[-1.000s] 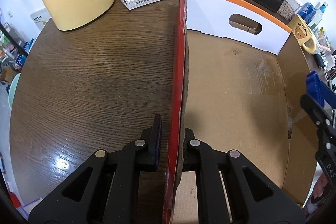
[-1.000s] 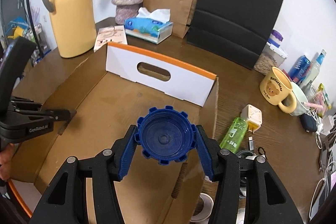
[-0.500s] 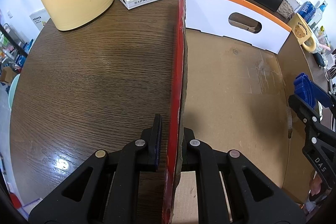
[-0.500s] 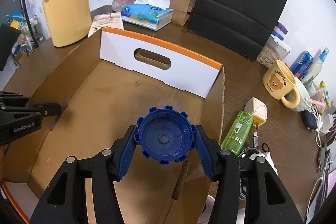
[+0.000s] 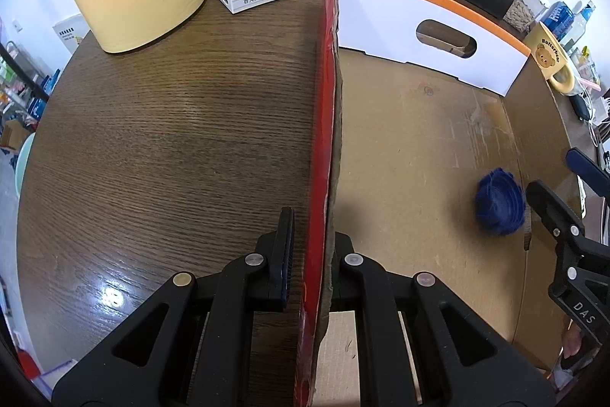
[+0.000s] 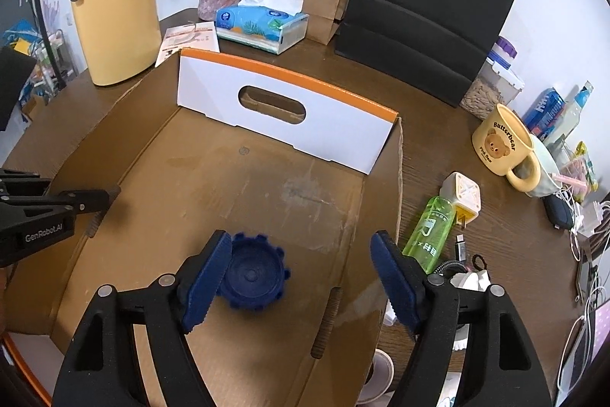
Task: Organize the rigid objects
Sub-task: 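Carry the blue cap into the box with the right tool and release it, then move the right tool to the white cotton-buds jar and grasp it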
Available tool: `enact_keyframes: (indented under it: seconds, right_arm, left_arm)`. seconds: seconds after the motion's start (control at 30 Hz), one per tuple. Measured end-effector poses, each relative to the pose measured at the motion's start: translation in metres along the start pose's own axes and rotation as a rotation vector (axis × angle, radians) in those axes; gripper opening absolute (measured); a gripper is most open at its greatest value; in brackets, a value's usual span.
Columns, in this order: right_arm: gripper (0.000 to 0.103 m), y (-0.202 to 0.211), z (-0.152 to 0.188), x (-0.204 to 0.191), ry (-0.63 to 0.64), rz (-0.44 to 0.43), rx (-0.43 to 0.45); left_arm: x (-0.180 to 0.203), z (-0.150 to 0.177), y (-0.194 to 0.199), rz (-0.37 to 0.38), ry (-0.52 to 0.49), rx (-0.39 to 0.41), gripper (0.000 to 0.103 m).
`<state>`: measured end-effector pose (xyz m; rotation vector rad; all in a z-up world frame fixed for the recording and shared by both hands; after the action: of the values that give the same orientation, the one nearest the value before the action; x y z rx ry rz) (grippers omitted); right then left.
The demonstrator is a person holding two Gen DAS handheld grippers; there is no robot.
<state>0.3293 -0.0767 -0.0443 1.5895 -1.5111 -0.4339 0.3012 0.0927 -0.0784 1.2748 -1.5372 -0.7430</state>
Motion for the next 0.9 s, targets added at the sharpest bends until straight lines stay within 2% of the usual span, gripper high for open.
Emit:
enact_keyframes:
  seconds: [0.57,0.6,0.63,0.67,0.9]
  right_arm:
    - [0.080,0.033,0.008,0.026,-0.092,-0.021,0.088]
    - [0.081,0.034,0.009,0.028,-0.099,-0.023,0.093]
    - [0.088,0.036,0.010,0.031,-0.109,-0.027,0.097]
    - [0.090,0.038,0.011,0.035,-0.121,-0.029,0.101]
    - [0.090,0.048,0.027,0.070,-0.219,-0.024,0.127]
  left_arm:
    - [-0.001,-0.002,-0.008,0.000,0.004,-0.022,0.007]
    - [0.000,-0.002,-0.008,0.000,0.004,-0.022,0.007]
    - [0.000,-0.003,-0.008,0.000,0.004,-0.022,0.007]
    - [0.000,-0.003,-0.008,0.000,0.004,-0.022,0.007]
    - [0.001,-0.003,-0.009,0.000,0.004,-0.022,0.007]
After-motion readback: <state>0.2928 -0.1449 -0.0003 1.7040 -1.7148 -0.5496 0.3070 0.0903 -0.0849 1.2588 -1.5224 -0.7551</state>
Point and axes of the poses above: each gripper's, at about its wrist camera, not at the fingertips, and y roughly against the way its jaws point, x to its right, z to its underside, the point moved 5 cm from there along -y, roughly the way its jaws point, and after that the axes turned 12 degrees about z, right-handed, at the moved point
